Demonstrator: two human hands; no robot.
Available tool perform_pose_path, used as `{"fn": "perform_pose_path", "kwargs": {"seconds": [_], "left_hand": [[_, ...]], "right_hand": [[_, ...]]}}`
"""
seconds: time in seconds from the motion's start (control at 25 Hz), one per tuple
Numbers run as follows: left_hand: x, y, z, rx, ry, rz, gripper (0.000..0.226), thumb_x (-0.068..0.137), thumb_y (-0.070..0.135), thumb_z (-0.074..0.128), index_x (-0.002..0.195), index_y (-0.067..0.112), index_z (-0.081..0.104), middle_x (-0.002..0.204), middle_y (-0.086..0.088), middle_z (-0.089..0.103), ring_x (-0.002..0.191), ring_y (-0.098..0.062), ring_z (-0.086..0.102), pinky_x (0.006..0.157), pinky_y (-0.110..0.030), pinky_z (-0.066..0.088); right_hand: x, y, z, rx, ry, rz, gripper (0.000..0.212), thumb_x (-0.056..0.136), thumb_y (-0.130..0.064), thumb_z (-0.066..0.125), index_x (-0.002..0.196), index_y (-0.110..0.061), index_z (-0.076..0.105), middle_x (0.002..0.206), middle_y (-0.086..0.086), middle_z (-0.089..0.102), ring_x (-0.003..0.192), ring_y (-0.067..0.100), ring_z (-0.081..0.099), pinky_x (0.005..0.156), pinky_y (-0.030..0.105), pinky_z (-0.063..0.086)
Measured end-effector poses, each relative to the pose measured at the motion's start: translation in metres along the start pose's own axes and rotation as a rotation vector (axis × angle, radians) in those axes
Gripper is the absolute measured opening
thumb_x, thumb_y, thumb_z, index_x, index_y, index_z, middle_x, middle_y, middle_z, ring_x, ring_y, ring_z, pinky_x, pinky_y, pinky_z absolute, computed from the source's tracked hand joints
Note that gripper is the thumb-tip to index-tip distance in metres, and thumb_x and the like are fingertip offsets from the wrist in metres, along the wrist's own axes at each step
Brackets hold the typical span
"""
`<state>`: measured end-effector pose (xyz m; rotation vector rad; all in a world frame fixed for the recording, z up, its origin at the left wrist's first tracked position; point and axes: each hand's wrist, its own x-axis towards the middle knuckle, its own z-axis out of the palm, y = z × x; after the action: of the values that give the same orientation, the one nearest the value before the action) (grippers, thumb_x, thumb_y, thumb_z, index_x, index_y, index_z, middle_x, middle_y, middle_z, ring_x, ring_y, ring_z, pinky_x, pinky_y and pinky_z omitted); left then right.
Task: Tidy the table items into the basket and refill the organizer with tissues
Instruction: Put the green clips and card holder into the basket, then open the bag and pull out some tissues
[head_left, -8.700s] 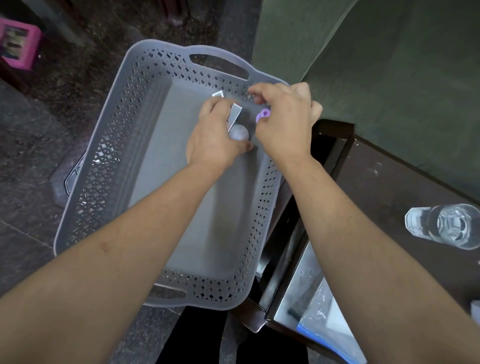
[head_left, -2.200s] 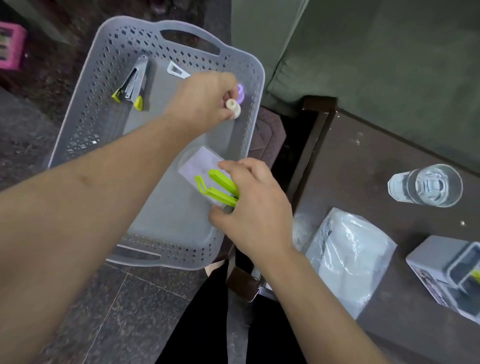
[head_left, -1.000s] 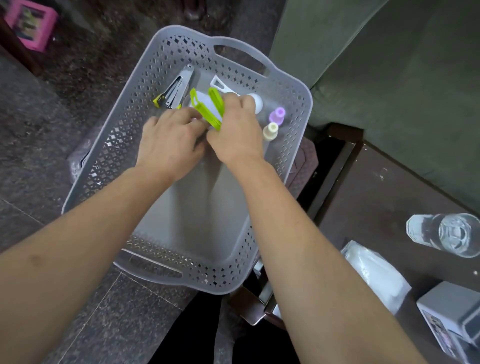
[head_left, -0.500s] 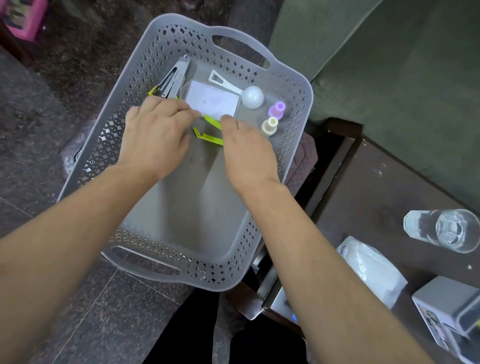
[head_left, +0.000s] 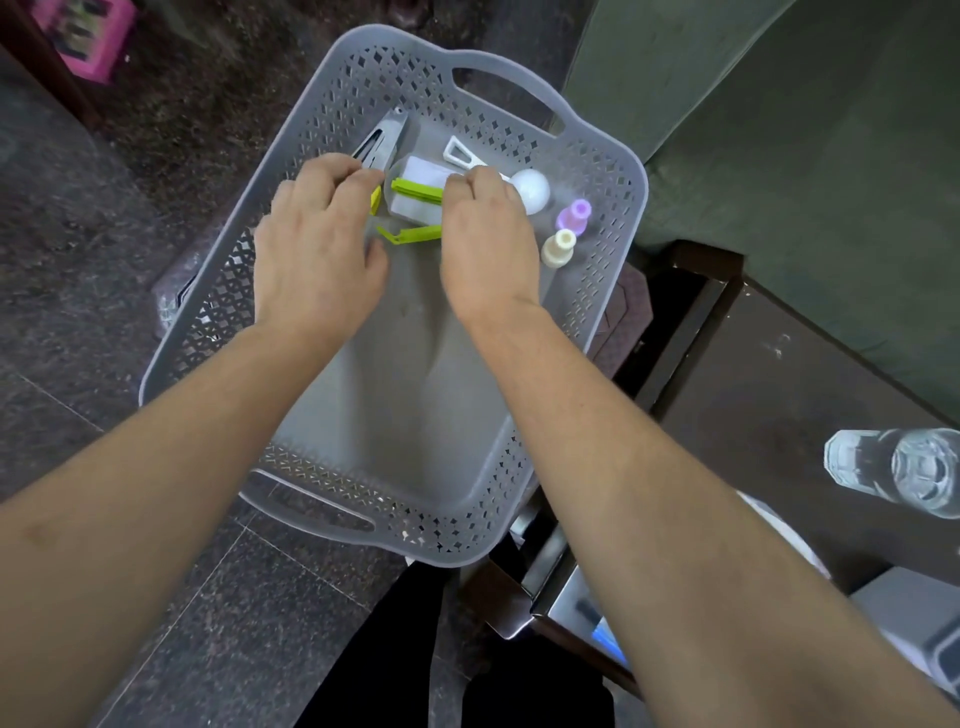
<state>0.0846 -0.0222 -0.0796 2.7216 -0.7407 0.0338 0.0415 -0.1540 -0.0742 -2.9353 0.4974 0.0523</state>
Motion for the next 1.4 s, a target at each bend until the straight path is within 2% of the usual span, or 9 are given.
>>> {"fn": "perform_pose_path", "kwargs": {"seconds": [0.12, 0.28, 0.36, 0.48, 0.6, 0.76, 0.88, 1.04, 1.4], "left_hand": [[-0.006, 0.003, 0.001, -0.01, -0.01, 0.018, 0.046, 0.079, 0.012, 0.056, 0.125, 0.011, 0.053, 0.131, -0.013, 0.05, 0.108, -0.04, 0.051, 0.085, -0.052, 0.045], [-0.016, 0.015, 0.001, -0.002, -0.048, 0.046, 0.033, 0.08, 0.011, 0.057, 0.112, 0.011, 0.061, 0.12, -0.014, 0.056, 0.101, -0.041, 0.053, 0.079, -0.053, 0.047], [-0.024, 0.024, 0.002, -0.005, -0.058, 0.028, 0.026, 0.08, 0.011, 0.058, 0.106, 0.012, 0.064, 0.117, -0.013, 0.057, 0.101, -0.04, 0.053, 0.078, -0.051, 0.046], [-0.04, 0.047, 0.001, -0.042, -0.053, 0.021, 0.023, 0.081, 0.012, 0.058, 0.103, 0.011, 0.066, 0.114, -0.013, 0.06, 0.103, -0.038, 0.054, 0.079, -0.047, 0.044], [-0.054, 0.078, -0.004, -0.121, -0.008, 0.073, 0.023, 0.079, 0.015, 0.056, 0.1, 0.012, 0.067, 0.109, -0.013, 0.062, 0.1, -0.037, 0.057, 0.078, -0.045, 0.047], [-0.078, 0.131, -0.008, -0.186, 0.015, 0.121, 0.022, 0.08, 0.014, 0.055, 0.098, 0.014, 0.067, 0.106, -0.009, 0.063, 0.097, -0.034, 0.058, 0.077, -0.046, 0.048], [-0.115, 0.181, 0.0, -0.26, -0.02, 0.253, 0.021, 0.079, 0.012, 0.055, 0.096, 0.014, 0.067, 0.103, -0.006, 0.064, 0.094, -0.032, 0.059, 0.079, -0.045, 0.046], [-0.176, 0.23, 0.034, -0.258, -0.261, 0.463, 0.022, 0.078, 0.014, 0.057, 0.096, 0.018, 0.068, 0.105, 0.001, 0.065, 0.092, -0.029, 0.059, 0.075, -0.043, 0.049], [-0.276, 0.282, 0.097, -0.078, -0.578, 0.511, 0.027, 0.073, 0.006, 0.068, 0.097, 0.018, 0.069, 0.105, 0.0, 0.067, 0.098, -0.03, 0.06, 0.079, -0.044, 0.047]], "right_hand": [[-0.011, -0.003, 0.001, -0.008, 0.074, -0.013, 0.044, 0.087, 0.002, 0.034, 0.13, 0.002, 0.046, 0.127, 0.017, 0.051, 0.119, 0.032, 0.047, 0.102, 0.036, 0.035], [-0.032, -0.004, -0.012, 0.096, 0.136, -0.053, 0.052, 0.076, -0.002, 0.022, 0.11, -0.001, 0.06, 0.109, 0.015, 0.061, 0.106, 0.032, 0.057, 0.09, 0.036, 0.044], [-0.054, -0.001, -0.017, 0.128, 0.128, -0.06, 0.041, 0.074, -0.002, 0.029, 0.093, -0.004, 0.065, 0.095, 0.013, 0.064, 0.089, 0.029, 0.062, 0.071, 0.034, 0.048], [-0.083, 0.015, -0.028, 0.201, 0.245, 0.038, 0.019, 0.062, 0.005, 0.052, 0.068, -0.007, 0.065, 0.07, 0.009, 0.064, 0.06, 0.028, 0.062, 0.045, 0.024, 0.031], [-0.109, 0.043, -0.034, 0.205, 0.366, 0.031, 0.022, 0.065, -0.003, 0.048, 0.07, -0.009, 0.069, 0.069, 0.005, 0.065, 0.063, 0.027, 0.063, 0.067, 0.028, 0.04], [-0.155, 0.092, -0.036, 0.258, 0.439, 0.098, 0.028, 0.073, -0.008, 0.047, 0.082, -0.013, 0.073, 0.083, 0.001, 0.072, 0.081, 0.021, 0.069, 0.098, 0.034, 0.035], [-0.21, 0.14, -0.025, 0.323, 0.424, 0.235, 0.034, 0.076, -0.011, 0.045, 0.095, -0.015, 0.073, 0.097, 0.0, 0.072, 0.093, 0.018, 0.067, 0.097, 0.039, 0.043], [-0.302, 0.198, 0.004, 0.337, 0.387, 0.417, 0.036, 0.073, -0.006, 0.046, 0.097, -0.008, 0.072, 0.099, 0.007, 0.072, 0.092, 0.027, 0.067, 0.083, 0.037, 0.051], [-0.443, 0.237, 0.049, 0.286, 0.121, 0.584, 0.041, 0.072, -0.011, 0.041, 0.101, -0.011, 0.07, 0.106, 0.004, 0.07, 0.095, 0.024, 0.066, 0.082, 0.037, 0.052]]}}
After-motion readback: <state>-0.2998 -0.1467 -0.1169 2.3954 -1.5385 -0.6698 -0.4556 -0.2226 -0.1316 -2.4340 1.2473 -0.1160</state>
